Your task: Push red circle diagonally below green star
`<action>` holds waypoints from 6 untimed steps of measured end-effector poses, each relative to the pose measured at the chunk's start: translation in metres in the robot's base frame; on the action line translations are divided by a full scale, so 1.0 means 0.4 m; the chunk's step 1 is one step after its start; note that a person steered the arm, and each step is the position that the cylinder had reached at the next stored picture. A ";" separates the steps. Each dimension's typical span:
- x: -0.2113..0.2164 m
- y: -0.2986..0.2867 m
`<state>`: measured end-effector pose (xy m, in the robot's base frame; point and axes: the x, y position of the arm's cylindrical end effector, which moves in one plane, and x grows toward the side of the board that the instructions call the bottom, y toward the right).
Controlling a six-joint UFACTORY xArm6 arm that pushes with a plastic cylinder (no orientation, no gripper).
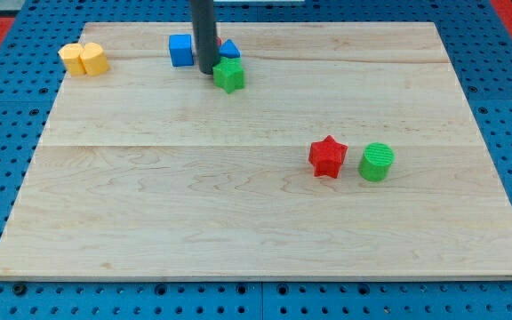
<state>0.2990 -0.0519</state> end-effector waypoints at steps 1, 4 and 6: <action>0.003 0.127; -0.174 0.102; -0.105 -0.052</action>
<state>0.2570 -0.0725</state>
